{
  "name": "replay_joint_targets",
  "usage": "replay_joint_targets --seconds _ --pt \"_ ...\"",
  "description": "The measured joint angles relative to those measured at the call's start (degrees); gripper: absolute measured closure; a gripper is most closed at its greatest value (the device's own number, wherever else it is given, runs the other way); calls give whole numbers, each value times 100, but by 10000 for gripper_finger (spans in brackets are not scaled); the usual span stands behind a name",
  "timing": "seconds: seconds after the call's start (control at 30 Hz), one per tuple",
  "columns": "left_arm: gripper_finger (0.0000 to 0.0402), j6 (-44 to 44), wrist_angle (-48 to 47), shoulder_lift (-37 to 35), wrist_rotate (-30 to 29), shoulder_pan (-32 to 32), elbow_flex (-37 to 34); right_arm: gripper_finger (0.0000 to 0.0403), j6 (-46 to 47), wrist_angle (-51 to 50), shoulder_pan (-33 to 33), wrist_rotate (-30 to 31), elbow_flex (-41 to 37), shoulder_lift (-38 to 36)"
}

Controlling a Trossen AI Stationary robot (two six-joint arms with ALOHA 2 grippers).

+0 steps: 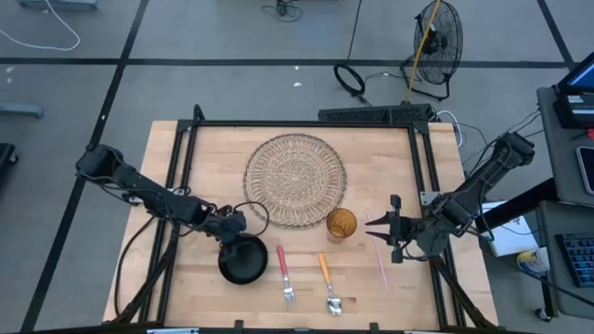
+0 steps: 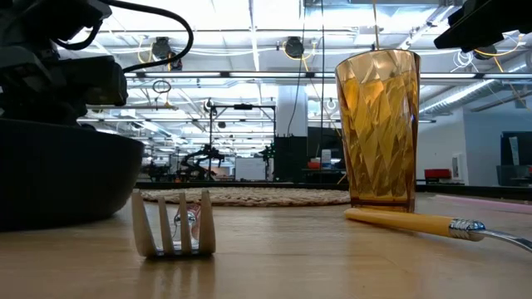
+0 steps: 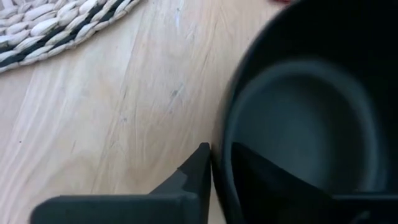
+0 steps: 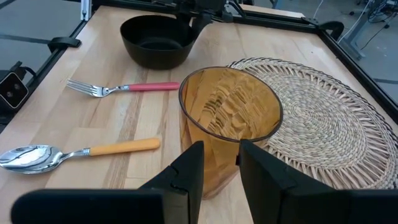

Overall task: Pick & Place Utensil
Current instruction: Put the black bowl on the woven mat

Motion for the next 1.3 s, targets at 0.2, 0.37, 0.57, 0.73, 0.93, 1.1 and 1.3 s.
replay_joint_targets --seconds 0.2,0.37,0.57,0.73,0.93,1.1,1.3 --pt "384 2 17 0 2 0 0 314 0 0 0 0 0 0" --pt "389 -3 48 0 2 0 0 314 0 -2 0 -2 0 0" --pt "356 -44 66 -2 2 0 0 314 0 -2 0 -2 0 0" --pt "369 -32 63 -2 40 0 0 314 0 -2 0 -4 0 -1" --pt "393 -14 61 -2 90 -1 0 314 0 -2 0 -17 0 -1" --pt "378 -15 65 -3 90 0 0 314 0 -2 0 -17 0 0" --pt "358 -28 63 -4 90 0 0 314 0 -2 0 -18 0 -1"
